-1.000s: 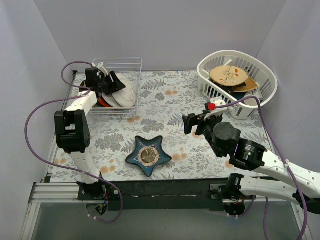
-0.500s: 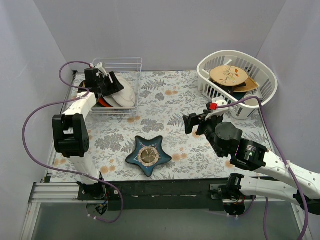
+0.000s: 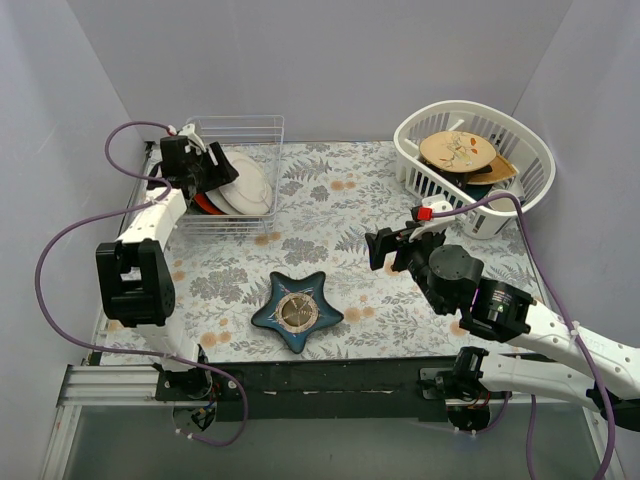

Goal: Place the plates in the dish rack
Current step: Insert the plate into the dish rack, then reset both arms

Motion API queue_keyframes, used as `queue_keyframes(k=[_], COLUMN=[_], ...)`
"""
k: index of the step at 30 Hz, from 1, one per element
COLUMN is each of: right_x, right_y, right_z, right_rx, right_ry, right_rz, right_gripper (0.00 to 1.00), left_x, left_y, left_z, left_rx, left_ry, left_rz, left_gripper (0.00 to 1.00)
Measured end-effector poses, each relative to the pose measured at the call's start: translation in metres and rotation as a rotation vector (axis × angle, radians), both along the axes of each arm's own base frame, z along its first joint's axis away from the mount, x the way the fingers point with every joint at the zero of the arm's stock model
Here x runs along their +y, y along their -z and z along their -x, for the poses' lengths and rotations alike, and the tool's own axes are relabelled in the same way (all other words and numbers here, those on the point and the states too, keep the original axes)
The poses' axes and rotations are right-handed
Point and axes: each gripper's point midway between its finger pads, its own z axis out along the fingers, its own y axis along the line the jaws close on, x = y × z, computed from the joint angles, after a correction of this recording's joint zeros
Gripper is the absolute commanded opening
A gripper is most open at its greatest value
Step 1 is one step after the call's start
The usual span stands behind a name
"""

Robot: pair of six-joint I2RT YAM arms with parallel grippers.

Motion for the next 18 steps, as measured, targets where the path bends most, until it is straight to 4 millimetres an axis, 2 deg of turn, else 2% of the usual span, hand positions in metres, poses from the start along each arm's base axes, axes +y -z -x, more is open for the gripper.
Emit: queue_keyframes(k=[11, 15, 18], right_x=[0.0, 0.0, 0.0], right_y=[0.0, 0.0, 0.0], right_z=[0.0, 0.0, 0.0], right_rx=[0.0, 0.0, 0.001], right_ry=[-0.001, -0.004, -0.003], right_rz=[-0.001, -0.001, 0.0], right_gripper=[0.94, 0.95, 0.95], left_x=[0.027, 0.033, 0.036], left_y=[-0.016, -0.021, -0.022], left_z=[0.002, 0.003, 0.008], left_rx=[-0.031, -0.042, -0.044], left_ry=[-0.065, -0.082, -0.095], left_rz=[-0.031, -0.039, -0.049], left_gripper=[0.65, 0.74, 0.94])
